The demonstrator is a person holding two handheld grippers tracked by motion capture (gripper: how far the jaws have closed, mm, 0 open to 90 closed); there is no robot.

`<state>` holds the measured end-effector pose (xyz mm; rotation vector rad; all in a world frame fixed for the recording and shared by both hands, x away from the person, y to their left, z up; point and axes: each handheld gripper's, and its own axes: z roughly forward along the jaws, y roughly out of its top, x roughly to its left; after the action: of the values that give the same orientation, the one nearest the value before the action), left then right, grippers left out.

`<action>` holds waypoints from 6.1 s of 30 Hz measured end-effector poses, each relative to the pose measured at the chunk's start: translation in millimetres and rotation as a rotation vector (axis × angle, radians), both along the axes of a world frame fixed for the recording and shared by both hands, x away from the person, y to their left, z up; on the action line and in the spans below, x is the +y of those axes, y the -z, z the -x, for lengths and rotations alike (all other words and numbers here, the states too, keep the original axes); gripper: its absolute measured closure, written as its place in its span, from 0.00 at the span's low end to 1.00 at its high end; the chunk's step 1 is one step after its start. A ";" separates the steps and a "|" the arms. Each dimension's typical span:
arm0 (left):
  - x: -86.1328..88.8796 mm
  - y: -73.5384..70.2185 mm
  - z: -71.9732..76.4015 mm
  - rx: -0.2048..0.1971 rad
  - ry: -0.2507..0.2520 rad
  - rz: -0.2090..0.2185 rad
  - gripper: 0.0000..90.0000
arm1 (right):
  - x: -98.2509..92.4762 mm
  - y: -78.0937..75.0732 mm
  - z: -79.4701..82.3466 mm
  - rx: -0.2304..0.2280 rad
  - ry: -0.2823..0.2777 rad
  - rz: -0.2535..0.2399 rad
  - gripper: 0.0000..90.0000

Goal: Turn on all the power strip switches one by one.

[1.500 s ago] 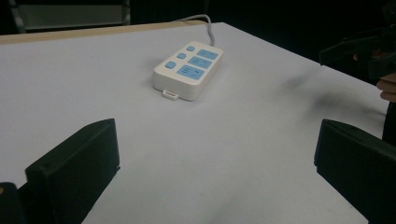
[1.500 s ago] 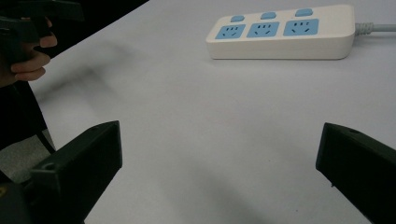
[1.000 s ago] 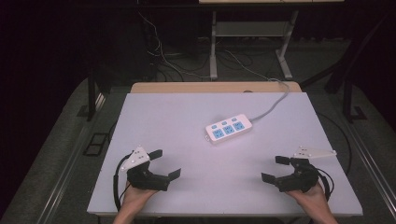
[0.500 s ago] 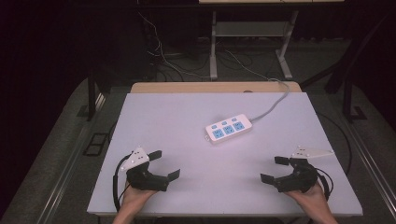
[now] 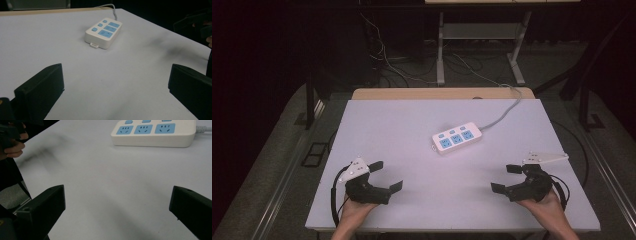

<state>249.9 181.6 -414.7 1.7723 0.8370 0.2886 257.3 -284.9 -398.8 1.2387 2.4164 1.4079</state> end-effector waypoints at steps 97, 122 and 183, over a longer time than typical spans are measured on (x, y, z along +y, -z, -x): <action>8.2 -4.0 -7.7 0.034 0.029 0.028 0.00 | 110.1 -53.0 -158.5 0.038 -0.160 0.158 0.00; 10.3 -3.4 -7.6 0.018 0.028 0.028 0.00 | 129.7 -29.1 -185.5 0.090 -0.135 0.130 0.82; 9.8 -3.9 -7.0 0.012 0.017 0.019 0.00 | 153.2 19.4 -203.3 0.121 -0.147 0.209 1.00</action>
<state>256.9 191.4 -410.8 1.7642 0.8301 0.2584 460.5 -131.7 -418.2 1.1495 2.7028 1.1040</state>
